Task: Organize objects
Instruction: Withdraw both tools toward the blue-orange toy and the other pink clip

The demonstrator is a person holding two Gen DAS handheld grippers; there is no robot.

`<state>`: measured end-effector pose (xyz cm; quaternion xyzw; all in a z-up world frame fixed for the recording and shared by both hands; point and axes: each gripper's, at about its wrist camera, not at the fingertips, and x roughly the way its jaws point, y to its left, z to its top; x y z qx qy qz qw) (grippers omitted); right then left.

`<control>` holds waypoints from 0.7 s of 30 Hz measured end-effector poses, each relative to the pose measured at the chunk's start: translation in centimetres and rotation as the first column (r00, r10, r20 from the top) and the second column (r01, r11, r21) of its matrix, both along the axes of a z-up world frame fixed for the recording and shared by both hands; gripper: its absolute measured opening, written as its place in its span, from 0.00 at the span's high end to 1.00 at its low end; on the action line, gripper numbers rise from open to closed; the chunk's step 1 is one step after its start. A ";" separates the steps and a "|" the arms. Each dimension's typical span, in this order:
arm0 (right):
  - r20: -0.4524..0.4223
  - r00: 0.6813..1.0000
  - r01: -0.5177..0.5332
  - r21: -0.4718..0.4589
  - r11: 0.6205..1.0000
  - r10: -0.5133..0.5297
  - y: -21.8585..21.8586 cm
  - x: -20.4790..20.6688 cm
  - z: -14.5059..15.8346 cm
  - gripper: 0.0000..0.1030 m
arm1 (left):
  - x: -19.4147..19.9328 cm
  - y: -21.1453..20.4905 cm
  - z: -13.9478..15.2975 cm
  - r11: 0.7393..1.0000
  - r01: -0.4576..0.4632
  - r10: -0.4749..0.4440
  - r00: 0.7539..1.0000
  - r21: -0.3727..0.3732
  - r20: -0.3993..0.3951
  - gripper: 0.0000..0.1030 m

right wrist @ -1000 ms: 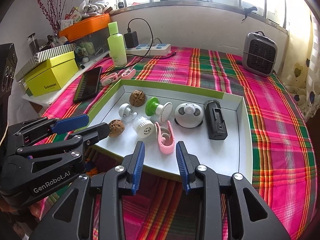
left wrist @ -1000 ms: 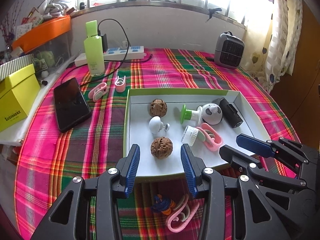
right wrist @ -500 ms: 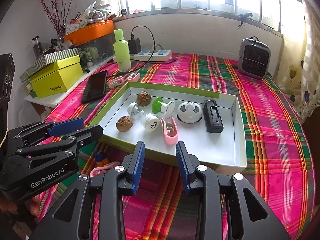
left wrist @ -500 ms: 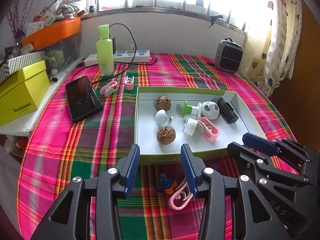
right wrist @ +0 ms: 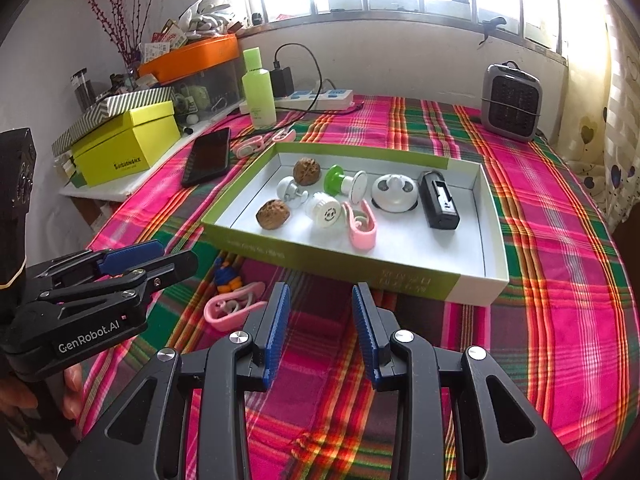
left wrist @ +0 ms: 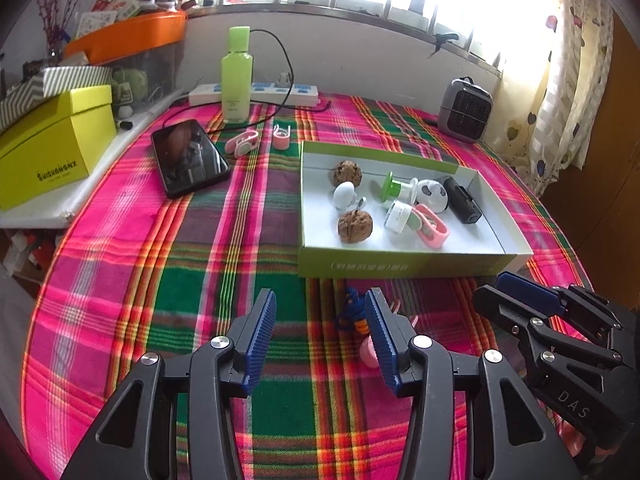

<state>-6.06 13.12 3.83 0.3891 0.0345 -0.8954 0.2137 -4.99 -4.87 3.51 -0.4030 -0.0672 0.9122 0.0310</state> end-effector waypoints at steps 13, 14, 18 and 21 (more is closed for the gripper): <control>0.046 0.999 -0.016 -0.006 1.000 0.017 -0.7 0.8 -1.7 0.67 | 0.6 -0.9 -2.0 0.998 0.025 -0.027 0.999 0.058 0.042 0.53; 0.050 0.999 -0.017 -0.004 1.000 0.018 -0.7 0.8 -1.8 0.67 | 0.4 -0.8 -2.1 0.997 0.032 -0.035 0.998 0.064 0.043 0.53; 0.058 0.998 -0.011 -0.015 1.000 0.012 -0.7 0.9 -2.1 0.67 | -0.2 -0.6 -2.2 0.997 0.041 -0.045 0.998 0.072 0.052 0.53; 0.065 0.998 -0.007 -0.015 1.000 0.008 -0.8 0.8 -2.4 0.67 | -0.7 -0.3 -2.1 0.996 0.050 -0.054 0.997 0.072 0.052 0.53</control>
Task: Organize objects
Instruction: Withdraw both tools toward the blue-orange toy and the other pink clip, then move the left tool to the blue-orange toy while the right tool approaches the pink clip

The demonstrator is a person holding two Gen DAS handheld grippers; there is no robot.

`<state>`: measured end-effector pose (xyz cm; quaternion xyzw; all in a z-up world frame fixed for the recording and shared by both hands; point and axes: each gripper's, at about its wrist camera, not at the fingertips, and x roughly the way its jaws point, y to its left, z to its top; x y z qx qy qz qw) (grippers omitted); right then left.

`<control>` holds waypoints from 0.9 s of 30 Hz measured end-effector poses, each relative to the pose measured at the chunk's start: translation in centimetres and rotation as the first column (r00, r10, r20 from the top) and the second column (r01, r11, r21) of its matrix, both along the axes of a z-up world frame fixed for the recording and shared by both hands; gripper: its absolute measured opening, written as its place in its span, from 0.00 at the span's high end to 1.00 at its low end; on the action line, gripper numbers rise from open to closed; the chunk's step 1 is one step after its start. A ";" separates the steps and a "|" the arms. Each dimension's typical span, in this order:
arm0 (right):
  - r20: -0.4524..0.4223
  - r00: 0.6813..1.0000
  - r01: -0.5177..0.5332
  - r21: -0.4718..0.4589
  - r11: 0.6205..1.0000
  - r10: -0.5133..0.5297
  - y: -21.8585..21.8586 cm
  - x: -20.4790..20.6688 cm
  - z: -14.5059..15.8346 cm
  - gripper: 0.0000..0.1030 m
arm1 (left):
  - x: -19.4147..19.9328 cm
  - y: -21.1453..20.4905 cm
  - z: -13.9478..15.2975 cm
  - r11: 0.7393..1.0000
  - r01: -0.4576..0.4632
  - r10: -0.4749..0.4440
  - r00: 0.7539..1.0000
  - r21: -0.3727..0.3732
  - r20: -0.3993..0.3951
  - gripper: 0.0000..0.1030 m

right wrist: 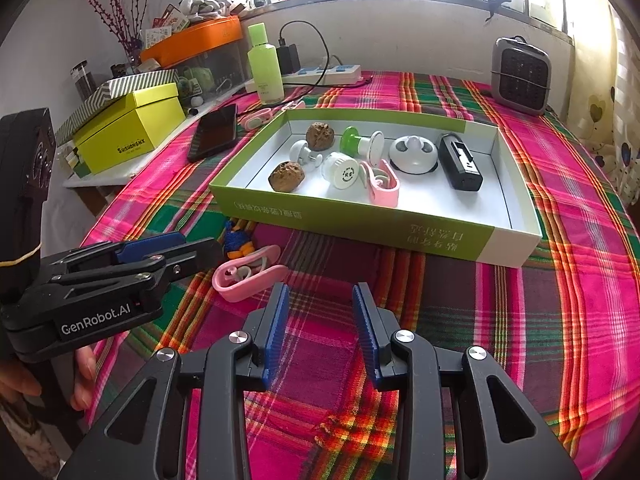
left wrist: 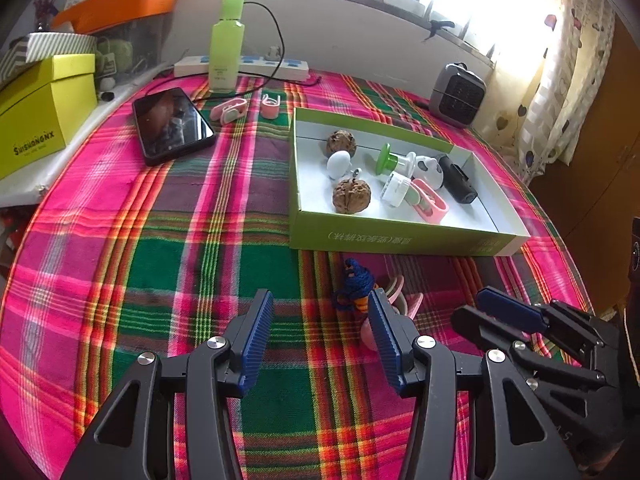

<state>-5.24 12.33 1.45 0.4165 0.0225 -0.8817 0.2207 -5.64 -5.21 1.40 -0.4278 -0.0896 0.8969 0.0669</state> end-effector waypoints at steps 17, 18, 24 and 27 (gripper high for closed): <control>0.011 1.000 0.012 -0.002 1.000 -0.012 0.1 -0.2 -0.2 0.66 | -2.0 0.7 -0.7 1.000 0.016 -0.016 0.999 0.018 0.030 0.54; 0.013 1.000 0.011 -0.001 1.000 -0.011 0.0 -0.2 -0.3 0.66 | -1.9 0.6 -0.7 1.000 0.013 -0.014 0.999 0.021 0.029 0.56; 0.016 1.000 0.006 0.004 1.000 -0.007 -0.2 -0.2 -0.4 0.66 | -1.7 -0.1 -0.7 1.000 0.004 -0.005 1.000 0.026 0.019 0.69; 0.016 1.000 0.005 0.005 1.000 -0.005 -0.4 -0.1 -0.4 0.66 | -1.5 -0.3 -0.6 1.000 0.004 -0.005 1.000 0.025 0.012 0.76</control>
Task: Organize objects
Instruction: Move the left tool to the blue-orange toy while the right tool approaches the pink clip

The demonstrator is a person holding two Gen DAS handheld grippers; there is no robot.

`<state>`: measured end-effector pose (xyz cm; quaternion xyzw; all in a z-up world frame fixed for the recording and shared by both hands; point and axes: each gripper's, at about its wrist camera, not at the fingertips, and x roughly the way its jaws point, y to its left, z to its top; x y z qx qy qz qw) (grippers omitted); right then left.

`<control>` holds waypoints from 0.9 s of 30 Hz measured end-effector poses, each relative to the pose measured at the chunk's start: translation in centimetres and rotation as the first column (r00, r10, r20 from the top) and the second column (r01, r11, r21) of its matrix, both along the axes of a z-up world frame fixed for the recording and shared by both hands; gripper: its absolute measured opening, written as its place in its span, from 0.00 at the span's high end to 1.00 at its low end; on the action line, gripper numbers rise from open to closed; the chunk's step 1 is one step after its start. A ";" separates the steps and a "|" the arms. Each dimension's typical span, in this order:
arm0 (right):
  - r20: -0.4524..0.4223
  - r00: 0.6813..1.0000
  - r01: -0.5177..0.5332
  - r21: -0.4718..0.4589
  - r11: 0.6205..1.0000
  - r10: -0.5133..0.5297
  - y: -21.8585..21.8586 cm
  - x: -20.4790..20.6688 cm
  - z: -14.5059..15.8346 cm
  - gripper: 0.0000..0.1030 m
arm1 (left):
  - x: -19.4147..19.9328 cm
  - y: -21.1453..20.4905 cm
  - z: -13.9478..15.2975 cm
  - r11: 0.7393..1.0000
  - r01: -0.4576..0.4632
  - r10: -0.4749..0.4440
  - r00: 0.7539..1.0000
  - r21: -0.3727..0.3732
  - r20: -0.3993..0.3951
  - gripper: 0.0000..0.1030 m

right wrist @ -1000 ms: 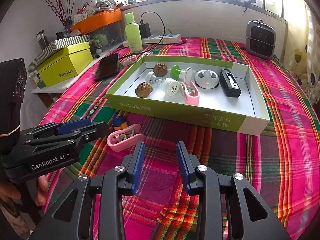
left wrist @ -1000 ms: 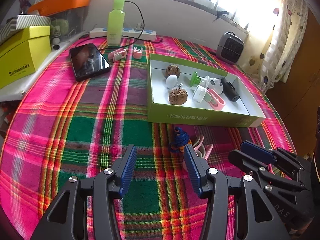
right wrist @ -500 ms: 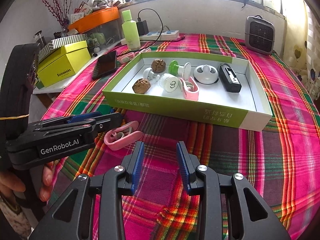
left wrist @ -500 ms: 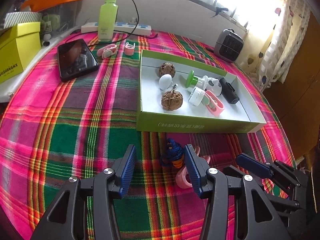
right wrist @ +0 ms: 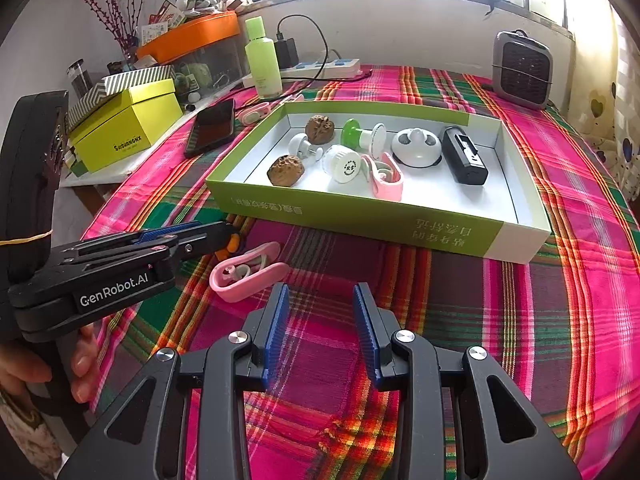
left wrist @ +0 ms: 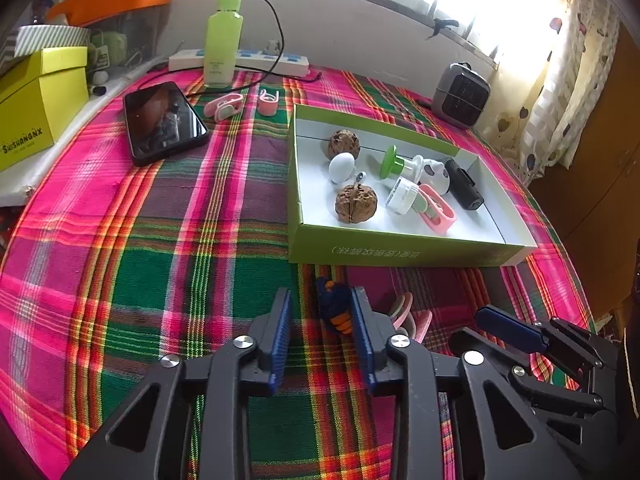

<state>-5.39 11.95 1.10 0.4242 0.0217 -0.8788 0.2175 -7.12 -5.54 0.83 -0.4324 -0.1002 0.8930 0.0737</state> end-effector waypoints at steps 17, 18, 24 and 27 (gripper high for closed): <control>-0.004 0.998 -0.055 -0.015 0.998 0.055 -2.1 0.5 0.3 0.66 | 1.1 -2.5 -0.1 0.997 -0.064 0.064 0.998 -0.036 -0.006 0.81; -0.001 0.998 -0.060 -0.016 0.998 0.060 -2.2 0.5 0.3 0.66 | 1.2 -2.6 -0.1 0.997 -0.066 0.066 0.998 -0.035 -0.004 0.81; 0.004 0.996 -0.092 -0.027 0.995 0.092 -3.7 0.5 0.3 0.66 | 1.4 -3.4 -0.4 0.996 -0.089 0.089 0.996 -0.022 0.004 0.81; 0.008 0.995 -0.096 -0.029 0.995 0.096 -4.3 0.6 0.2 0.66 | 1.5 -3.6 -0.3 0.996 -0.090 0.090 0.996 -0.014 0.003 0.81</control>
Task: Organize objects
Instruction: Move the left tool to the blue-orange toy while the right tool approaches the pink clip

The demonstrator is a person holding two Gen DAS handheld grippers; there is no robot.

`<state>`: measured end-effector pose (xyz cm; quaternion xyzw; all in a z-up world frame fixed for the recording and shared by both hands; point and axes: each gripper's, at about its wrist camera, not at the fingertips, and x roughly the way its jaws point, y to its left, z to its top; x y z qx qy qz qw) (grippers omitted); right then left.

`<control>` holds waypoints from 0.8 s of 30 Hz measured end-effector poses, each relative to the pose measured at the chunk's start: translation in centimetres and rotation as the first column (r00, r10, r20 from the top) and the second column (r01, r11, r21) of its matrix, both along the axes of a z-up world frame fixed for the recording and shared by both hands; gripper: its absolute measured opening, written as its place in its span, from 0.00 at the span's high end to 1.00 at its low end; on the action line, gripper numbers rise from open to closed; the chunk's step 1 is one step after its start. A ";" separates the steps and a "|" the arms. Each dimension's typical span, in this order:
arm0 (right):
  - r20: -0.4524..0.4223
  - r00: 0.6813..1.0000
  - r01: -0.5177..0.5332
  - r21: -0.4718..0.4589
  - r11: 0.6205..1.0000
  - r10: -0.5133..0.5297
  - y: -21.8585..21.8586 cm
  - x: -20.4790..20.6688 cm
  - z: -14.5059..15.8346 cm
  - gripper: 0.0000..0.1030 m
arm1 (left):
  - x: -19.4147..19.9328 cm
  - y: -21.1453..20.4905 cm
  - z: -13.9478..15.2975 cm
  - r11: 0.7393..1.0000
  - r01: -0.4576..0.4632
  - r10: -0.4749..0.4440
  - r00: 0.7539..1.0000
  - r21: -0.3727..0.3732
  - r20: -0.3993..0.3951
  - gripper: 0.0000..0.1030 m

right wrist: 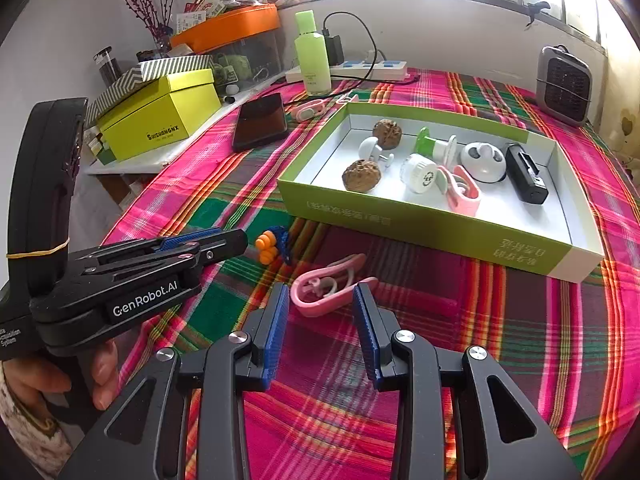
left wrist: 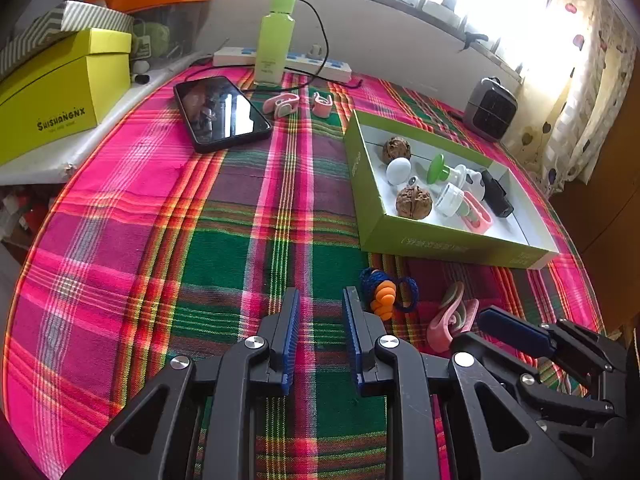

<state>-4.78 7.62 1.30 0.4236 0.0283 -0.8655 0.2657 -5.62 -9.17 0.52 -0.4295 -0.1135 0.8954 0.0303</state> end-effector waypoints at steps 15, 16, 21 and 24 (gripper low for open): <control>-0.016 0.998 0.060 0.075 0.995 -0.059 -0.9 -0.5 -0.6 0.66 | 0.1 -0.6 -0.2 1.000 -0.006 0.006 1.000 0.016 0.005 0.80; -0.015 0.998 0.068 0.076 0.995 -0.067 -0.8 -0.5 -0.6 0.66 | 0.1 -0.6 -0.2 1.000 -0.005 0.005 1.000 0.019 0.005 0.79; -0.010 0.993 0.114 0.078 0.990 -0.114 0.5 -0.9 -0.7 0.44 | 0.2 -0.4 0.1 0.999 0.002 -0.002 1.000 0.036 0.006 0.75; 0.002 0.993 0.122 0.067 0.990 -0.122 0.8 -1.2 -0.8 0.44 | 0.3 -0.2 0.2 0.999 0.009 -0.009 1.000 0.049 0.001 0.69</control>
